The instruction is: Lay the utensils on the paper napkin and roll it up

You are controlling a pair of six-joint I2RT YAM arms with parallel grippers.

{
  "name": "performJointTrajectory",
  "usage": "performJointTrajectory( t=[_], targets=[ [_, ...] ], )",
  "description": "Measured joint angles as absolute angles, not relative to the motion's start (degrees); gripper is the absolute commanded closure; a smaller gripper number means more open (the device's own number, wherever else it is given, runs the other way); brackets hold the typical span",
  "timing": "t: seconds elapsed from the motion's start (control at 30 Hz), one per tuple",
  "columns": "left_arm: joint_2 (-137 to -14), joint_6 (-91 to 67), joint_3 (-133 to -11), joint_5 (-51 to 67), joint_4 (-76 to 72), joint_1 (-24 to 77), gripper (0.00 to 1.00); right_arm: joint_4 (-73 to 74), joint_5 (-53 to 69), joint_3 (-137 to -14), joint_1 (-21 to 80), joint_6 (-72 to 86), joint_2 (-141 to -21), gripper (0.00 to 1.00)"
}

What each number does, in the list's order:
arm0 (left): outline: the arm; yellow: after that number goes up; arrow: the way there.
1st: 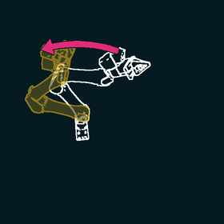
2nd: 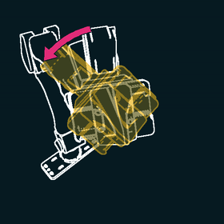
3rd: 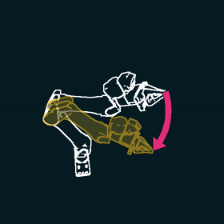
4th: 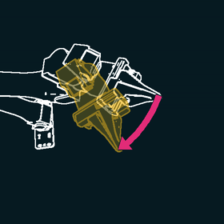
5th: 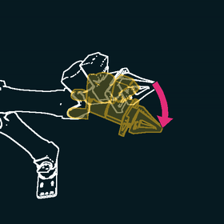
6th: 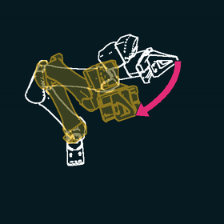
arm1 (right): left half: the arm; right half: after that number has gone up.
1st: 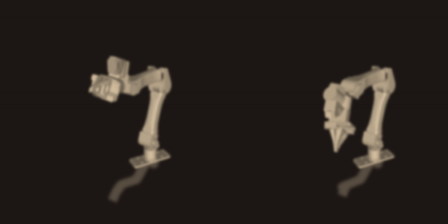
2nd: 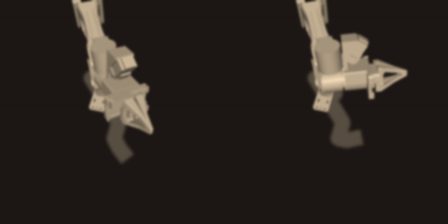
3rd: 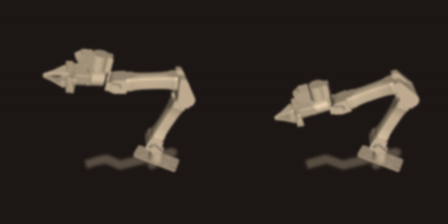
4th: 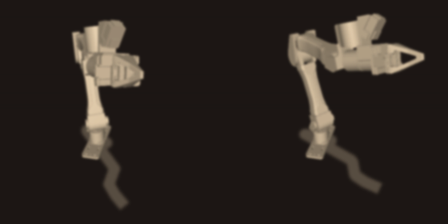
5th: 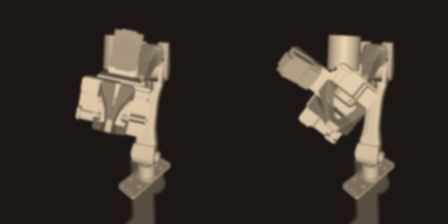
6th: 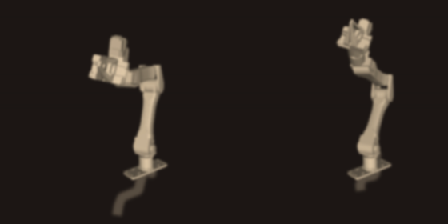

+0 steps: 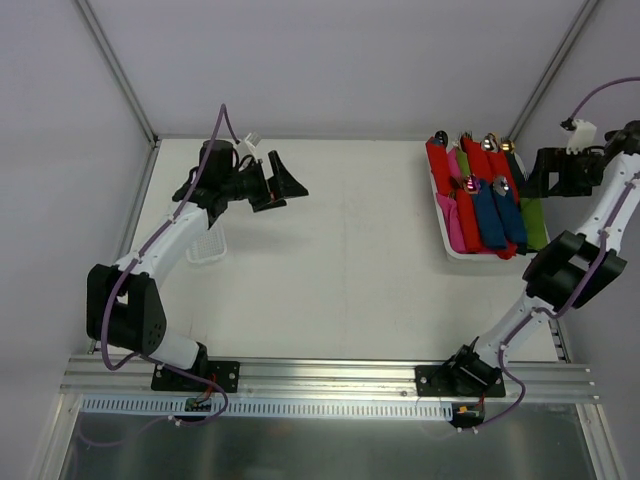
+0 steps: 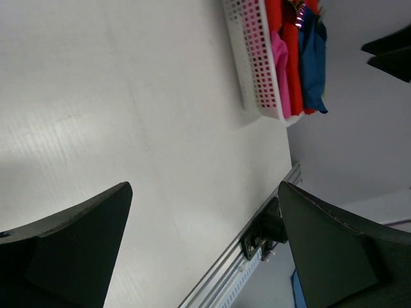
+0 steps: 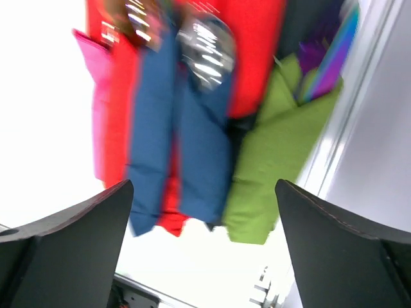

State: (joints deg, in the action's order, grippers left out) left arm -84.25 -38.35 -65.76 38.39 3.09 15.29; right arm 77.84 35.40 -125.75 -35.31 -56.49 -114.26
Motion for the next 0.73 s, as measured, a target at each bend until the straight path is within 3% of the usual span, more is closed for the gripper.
performJointTrajectory(
  t=[0.17, 0.4, 0.73],
  targets=[
    [-86.0, -32.8, -70.7, 35.3, 11.3, 13.0, 0.01, 75.8, 36.1, -121.4, -25.8, -50.6, -106.0, 0.01],
    [-86.5, -26.6, -77.4, 30.8, 18.7, 12.5, 0.01, 61.6, 35.9, -100.1, -1.9, -36.6, -94.6, 0.01],
    [-86.3, -22.6, -77.1, 26.4, 23.6, 12.5, 0.01, 42.3, 29.1, -74.6, 16.8, -25.9, -86.1, 0.01]
  ],
)
